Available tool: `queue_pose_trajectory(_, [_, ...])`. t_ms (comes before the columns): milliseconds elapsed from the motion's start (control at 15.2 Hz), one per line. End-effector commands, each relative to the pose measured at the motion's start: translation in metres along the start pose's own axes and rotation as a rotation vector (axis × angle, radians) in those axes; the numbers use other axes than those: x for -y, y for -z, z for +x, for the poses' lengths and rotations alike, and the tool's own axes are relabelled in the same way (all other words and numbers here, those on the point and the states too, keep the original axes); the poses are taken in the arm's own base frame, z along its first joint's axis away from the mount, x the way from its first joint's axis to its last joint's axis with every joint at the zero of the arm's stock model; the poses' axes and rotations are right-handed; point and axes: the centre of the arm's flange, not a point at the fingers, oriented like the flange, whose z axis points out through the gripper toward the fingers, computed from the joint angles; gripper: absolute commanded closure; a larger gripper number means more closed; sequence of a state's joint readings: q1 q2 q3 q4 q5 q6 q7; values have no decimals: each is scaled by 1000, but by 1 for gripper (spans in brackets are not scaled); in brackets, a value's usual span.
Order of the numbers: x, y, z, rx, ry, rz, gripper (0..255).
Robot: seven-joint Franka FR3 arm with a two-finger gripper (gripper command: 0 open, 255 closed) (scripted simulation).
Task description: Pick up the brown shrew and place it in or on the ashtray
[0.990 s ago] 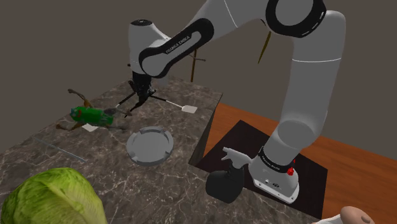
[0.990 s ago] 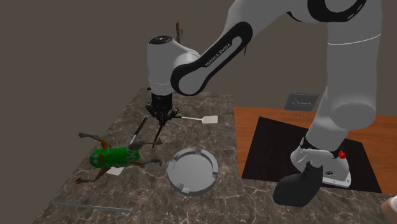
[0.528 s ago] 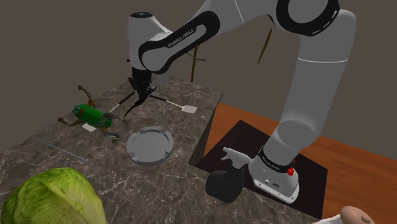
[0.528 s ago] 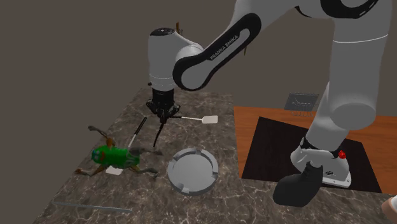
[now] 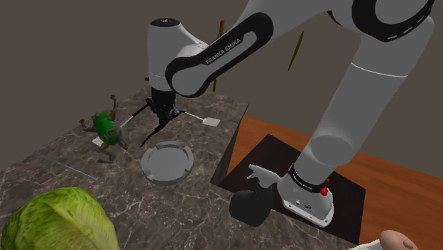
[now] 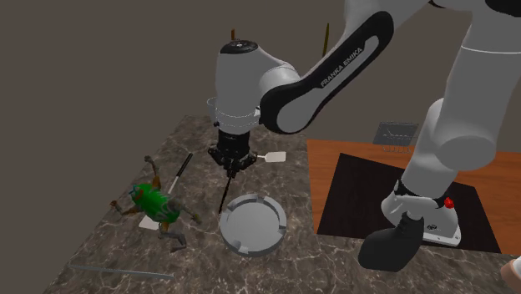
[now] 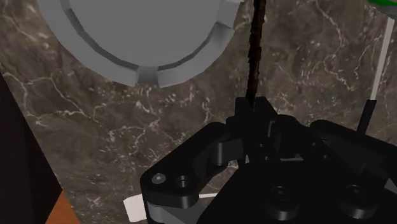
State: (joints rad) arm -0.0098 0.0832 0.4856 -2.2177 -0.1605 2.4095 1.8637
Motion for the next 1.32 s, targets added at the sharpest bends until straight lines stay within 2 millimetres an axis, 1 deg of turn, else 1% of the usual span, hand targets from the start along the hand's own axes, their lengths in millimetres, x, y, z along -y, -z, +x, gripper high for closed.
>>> queue_pose_trajectory(0, [-20, 3, -20, -1, -1, 0, 255])
queue_pose_trajectory(264, [-57, 11, -56, -1, -1, 0, 255])
queue_pose_trajectory(330, [-70, 14, -68, -1, -1, 0, 255])
queue_pose_trajectory(1254, [-80, -59, -72, -1, -1, 0, 255])
